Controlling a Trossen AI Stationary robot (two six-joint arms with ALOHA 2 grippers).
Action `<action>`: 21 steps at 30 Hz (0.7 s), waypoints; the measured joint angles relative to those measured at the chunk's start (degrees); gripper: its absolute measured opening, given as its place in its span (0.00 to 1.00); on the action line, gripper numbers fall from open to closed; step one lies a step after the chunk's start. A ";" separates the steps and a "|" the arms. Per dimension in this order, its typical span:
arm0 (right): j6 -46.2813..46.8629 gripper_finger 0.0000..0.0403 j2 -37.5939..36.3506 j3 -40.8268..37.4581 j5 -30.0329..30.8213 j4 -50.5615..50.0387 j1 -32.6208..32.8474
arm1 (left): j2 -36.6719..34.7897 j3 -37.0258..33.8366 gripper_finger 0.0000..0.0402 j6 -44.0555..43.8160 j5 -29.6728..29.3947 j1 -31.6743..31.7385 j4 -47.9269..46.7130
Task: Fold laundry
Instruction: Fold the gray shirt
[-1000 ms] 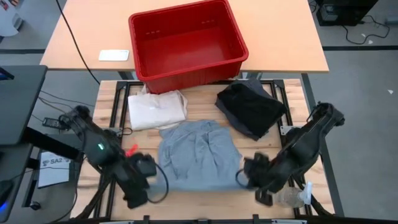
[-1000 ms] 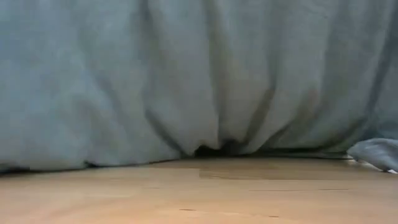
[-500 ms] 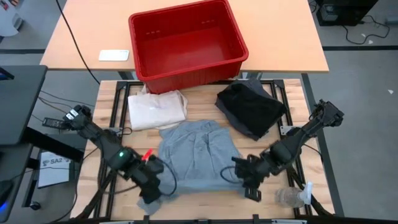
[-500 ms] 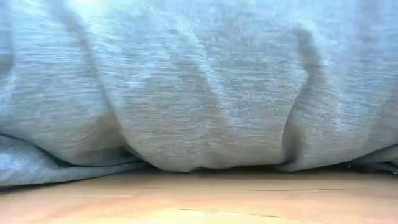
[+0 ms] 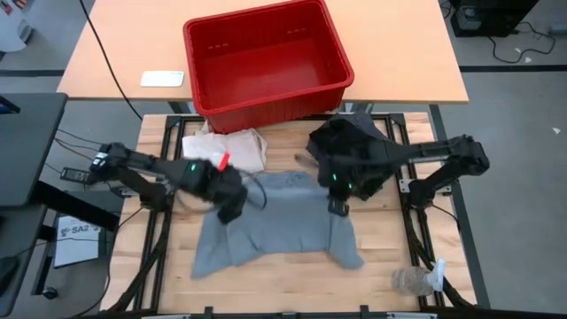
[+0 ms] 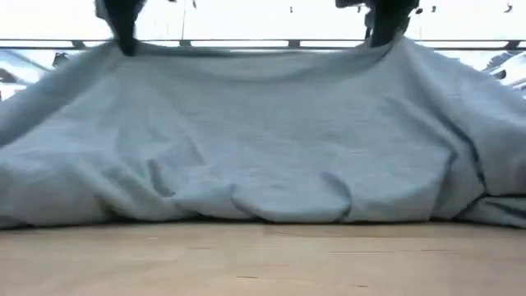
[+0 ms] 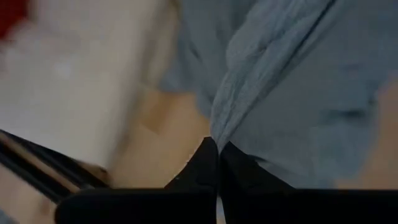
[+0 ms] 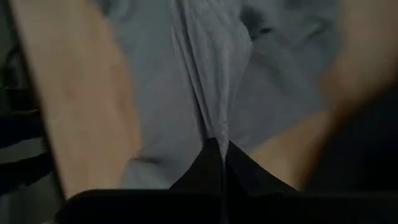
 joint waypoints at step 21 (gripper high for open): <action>-8.49 0.47 4.51 0.00 6.44 -9.26 -18.31 | -0.35 -14.69 0.62 19.86 10.30 19.08 2.86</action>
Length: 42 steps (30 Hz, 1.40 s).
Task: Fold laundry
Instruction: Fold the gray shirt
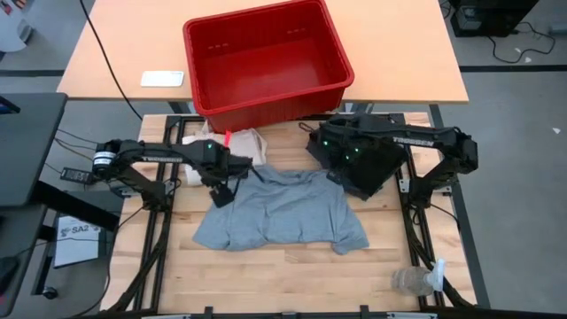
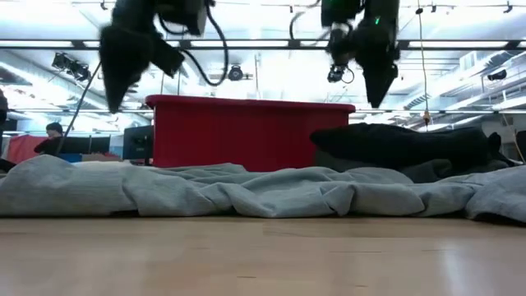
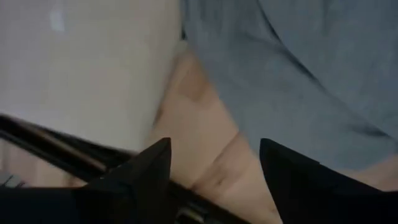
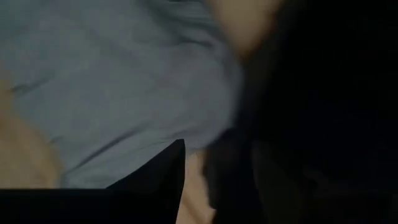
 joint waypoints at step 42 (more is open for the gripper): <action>5.62 0.47 8.89 -27.96 26.24 62.65 47.41 | -5.09 -28.07 0.57 -7.90 -12.61 -38.80 60.25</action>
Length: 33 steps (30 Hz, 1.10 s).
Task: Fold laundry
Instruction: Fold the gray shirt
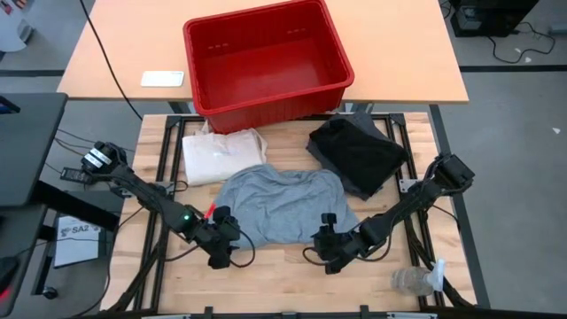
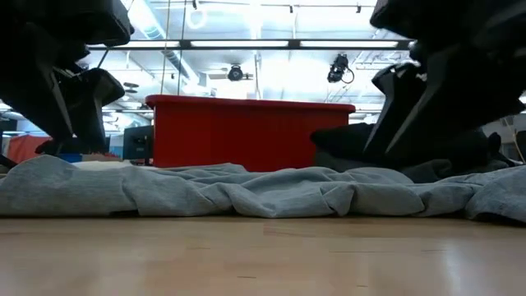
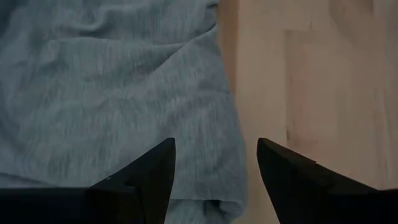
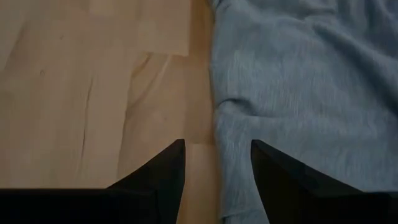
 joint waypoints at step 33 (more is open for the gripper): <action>9.01 0.42 0.70 -0.02 -6.08 -7.93 -2.87 | 10.95 -6.44 0.14 3.05 -0.49 -0.90 15.53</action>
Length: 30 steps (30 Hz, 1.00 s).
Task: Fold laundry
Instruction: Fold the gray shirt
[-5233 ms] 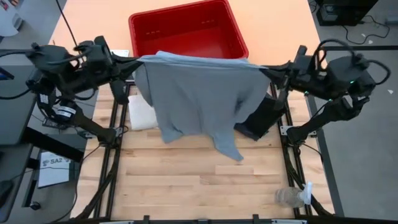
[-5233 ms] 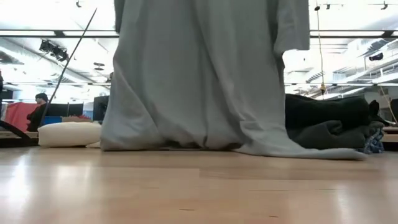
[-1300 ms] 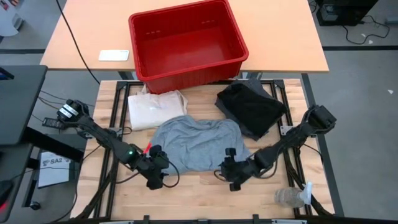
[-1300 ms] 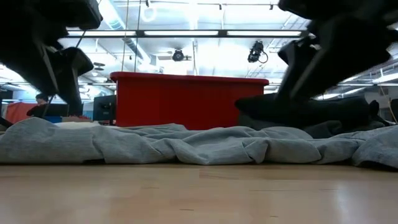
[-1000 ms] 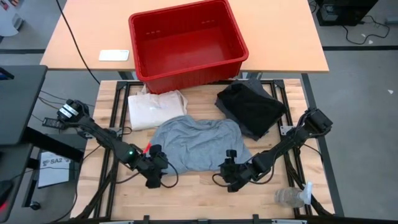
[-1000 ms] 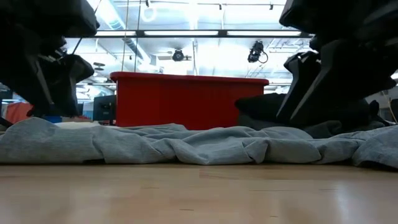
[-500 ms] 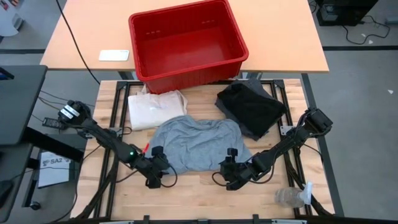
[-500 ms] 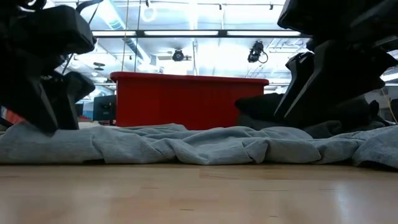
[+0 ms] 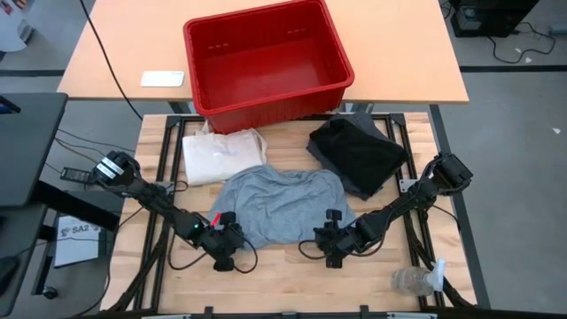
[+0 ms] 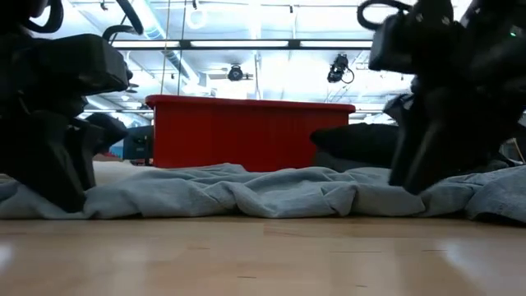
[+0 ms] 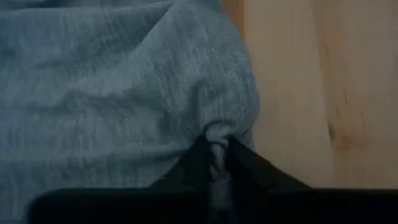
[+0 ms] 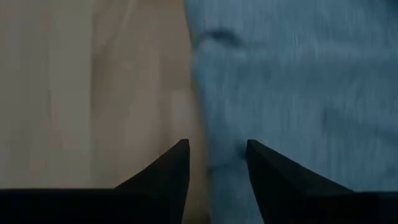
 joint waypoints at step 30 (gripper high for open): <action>3.87 0.01 -19.81 26.54 -9.48 -54.87 -2.08 | -0.41 53.67 0.03 -5.73 -1.38 -2.78 -82.22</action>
